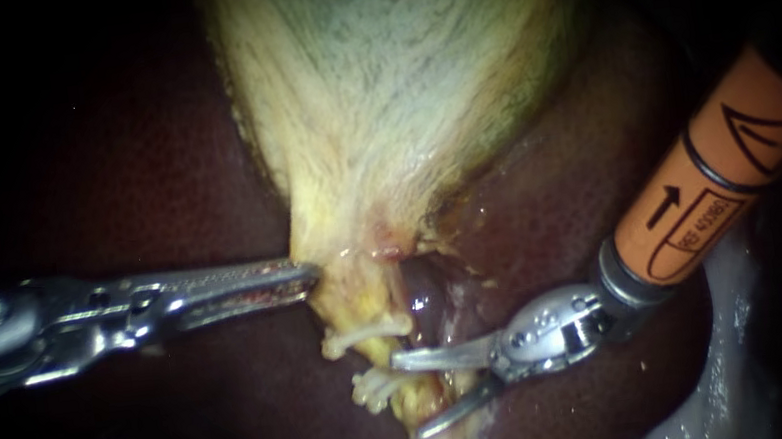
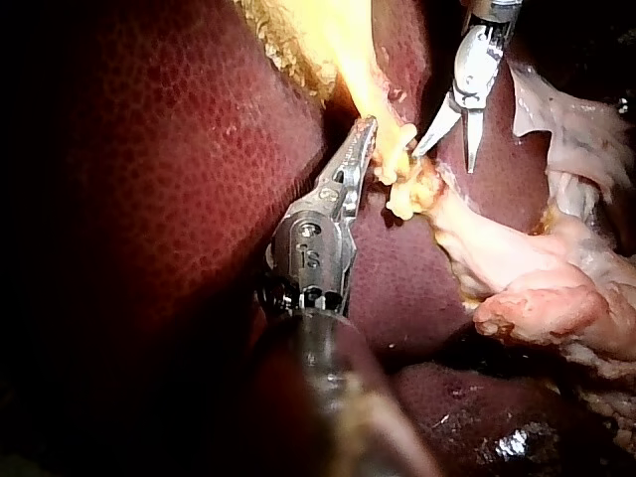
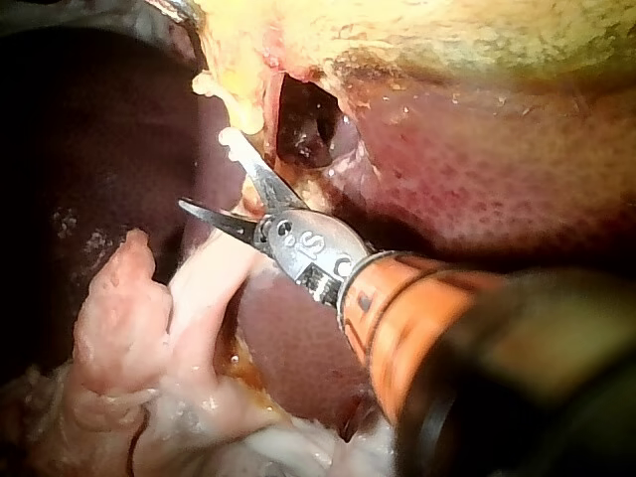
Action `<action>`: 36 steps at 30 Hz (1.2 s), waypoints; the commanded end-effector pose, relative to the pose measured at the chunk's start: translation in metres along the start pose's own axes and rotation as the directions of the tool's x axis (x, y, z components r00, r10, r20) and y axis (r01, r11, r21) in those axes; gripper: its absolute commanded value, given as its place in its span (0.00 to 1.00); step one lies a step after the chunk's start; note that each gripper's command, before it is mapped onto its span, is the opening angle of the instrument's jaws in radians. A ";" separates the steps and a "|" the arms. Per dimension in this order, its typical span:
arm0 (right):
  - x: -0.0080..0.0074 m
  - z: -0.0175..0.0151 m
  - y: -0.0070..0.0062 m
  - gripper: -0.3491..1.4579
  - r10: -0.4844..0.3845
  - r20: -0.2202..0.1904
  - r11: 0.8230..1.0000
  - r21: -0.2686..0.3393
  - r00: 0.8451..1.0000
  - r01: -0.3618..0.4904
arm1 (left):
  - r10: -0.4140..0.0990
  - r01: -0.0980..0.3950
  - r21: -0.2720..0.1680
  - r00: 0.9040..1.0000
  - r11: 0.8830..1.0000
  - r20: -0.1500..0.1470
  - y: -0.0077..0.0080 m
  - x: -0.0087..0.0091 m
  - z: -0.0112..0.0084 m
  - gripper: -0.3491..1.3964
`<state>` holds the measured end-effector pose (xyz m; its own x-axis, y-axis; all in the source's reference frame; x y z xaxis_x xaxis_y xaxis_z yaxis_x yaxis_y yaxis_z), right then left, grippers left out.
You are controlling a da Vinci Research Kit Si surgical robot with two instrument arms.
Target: Go to the cutting position left tube
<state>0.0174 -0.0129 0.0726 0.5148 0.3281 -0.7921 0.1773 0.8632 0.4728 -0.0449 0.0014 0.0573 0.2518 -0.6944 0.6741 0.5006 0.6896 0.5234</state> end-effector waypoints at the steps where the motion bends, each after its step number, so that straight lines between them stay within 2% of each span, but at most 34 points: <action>1: -0.0002 0.0000 0.0002 0.93 0.000 0.005 1.000 -0.006 1.000 0.000 | 0.001 -0.001 0.000 1.000 1.000 0.000 -0.0003 0.0000 -0.0003 0.00; 5: -0.0006 -0.0001 0.0008 0.93 0.001 0.017 1.000 -0.014 1.000 0.000 | 0.001 -0.001 0.000 1.000 1.000 0.000 -0.0013 0.0000 -0.0009 0.00; 11: -0.0009 -0.0002 0.0014 0.93 0.003 0.036 1.000 -0.023 0.999 -0.002 | 0.003 -0.003 0.003 1.000 1.000 0.000 -0.0015 0.0002 -0.0011 0.00; 21: -0.0003 0.0010 0.0018 0.93 0.006 0.036 1.000 -0.026 0.999 -0.005 | 0.003 -0.003 0.007 1.000 1.000 0.000 -0.0018 0.0000 -0.0010 0.00; 32: 0.0005 0.0047 0.0018 0.91 -0.008 0.034 0.999 0.043 0.999 0.007 | 0.002 -0.002 0.008 1.000 1.000 0.000 -0.0020 -0.0001 -0.0004 0.00; 36: 0.0007 0.0061 0.0018 0.90 -0.009 0.019 0.997 0.071 1.000 0.007 | 0.002 -0.002 0.007 1.000 1.000 0.000 -0.0020 -0.0002 -0.0003 0.00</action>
<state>0.0233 -0.0134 0.0754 0.5306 0.3148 -0.7870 0.2442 0.8323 0.4976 -0.0457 0.0001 0.0560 0.2528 -0.6928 0.6753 0.4932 0.6928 0.5261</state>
